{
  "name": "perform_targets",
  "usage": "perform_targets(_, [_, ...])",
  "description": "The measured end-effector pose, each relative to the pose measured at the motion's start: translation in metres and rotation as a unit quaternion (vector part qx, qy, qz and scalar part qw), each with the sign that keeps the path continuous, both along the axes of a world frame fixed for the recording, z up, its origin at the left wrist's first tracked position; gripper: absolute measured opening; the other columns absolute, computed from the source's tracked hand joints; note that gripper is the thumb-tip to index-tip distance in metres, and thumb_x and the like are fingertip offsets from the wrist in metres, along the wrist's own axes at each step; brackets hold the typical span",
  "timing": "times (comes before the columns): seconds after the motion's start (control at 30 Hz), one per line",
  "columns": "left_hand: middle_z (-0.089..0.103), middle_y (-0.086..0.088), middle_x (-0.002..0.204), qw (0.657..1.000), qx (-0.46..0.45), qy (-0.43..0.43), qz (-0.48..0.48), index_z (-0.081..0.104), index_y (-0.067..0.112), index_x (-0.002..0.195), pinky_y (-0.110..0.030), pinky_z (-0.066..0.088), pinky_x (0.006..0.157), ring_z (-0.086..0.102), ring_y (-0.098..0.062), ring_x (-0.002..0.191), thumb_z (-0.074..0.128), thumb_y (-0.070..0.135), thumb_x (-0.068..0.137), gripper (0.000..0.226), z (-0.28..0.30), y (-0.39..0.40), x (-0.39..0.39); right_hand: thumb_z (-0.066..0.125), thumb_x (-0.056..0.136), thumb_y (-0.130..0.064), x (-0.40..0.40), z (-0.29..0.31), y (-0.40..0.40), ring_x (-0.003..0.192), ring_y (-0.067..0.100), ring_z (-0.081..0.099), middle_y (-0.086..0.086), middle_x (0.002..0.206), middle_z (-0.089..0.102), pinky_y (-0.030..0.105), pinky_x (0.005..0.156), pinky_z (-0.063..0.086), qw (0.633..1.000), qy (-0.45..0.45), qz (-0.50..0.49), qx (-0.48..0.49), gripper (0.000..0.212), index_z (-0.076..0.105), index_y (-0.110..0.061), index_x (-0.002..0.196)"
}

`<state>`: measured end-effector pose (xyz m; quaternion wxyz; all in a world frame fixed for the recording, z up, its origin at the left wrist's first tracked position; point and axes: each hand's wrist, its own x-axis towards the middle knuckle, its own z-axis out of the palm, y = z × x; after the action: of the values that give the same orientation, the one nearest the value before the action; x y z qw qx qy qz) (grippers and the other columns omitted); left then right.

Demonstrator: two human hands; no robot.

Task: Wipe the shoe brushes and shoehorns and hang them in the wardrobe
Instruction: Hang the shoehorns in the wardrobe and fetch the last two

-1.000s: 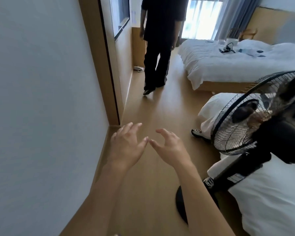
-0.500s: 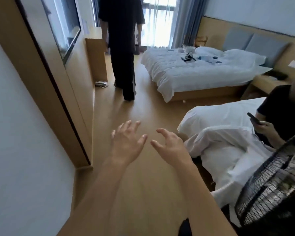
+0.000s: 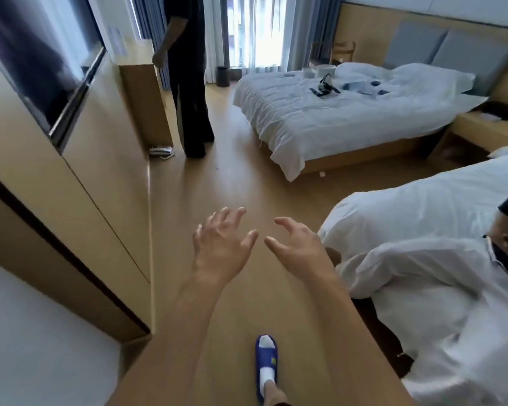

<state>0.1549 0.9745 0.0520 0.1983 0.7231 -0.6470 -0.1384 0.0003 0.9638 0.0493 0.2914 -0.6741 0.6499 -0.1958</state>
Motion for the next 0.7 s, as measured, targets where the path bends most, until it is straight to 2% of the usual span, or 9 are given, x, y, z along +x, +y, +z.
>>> perform_targets(0.23, [0.037,0.0,0.156,0.999,0.002,-0.024,0.045,0.041,0.031,0.148,-0.046,0.024,0.117,0.033,-0.022,0.143,0.054,0.05,0.095,0.059,0.013,-0.166,0.006,0.059,0.095,-0.045,0.007,0.013,-0.178,0.132,0.02,0.048,0.001,0.145,0.051,0.038,0.111,0.04,0.999,-0.013,0.04,0.008,0.054,0.047,-0.029,0.144])
perform_targets(0.43, [0.039,0.0,0.154,0.999,-0.011,-0.018,0.04,0.042,0.031,0.147,-0.046,0.025,0.117,0.033,-0.023,0.143,0.055,0.05,0.094,0.058,0.021,-0.284,-0.015,0.059,0.095,-0.045,-0.008,0.024,-0.296,0.132,0.02,0.048,0.003,0.143,0.052,0.041,0.111,0.039,0.999,-0.02,0.04,0.002,0.053,0.048,-0.027,0.144])
perform_targets(0.7, [0.041,0.001,0.152,0.999,-0.005,0.009,-0.038,0.044,0.03,0.145,-0.046,0.024,0.116,0.035,-0.022,0.142,0.055,0.048,0.095,0.055,0.001,-0.433,-0.059,0.061,0.092,-0.047,-0.061,0.0,-0.408,0.131,0.019,0.05,0.0,0.143,0.053,0.039,0.111,0.04,0.998,-0.012,-0.054,0.002,0.055,0.047,-0.031,0.144])
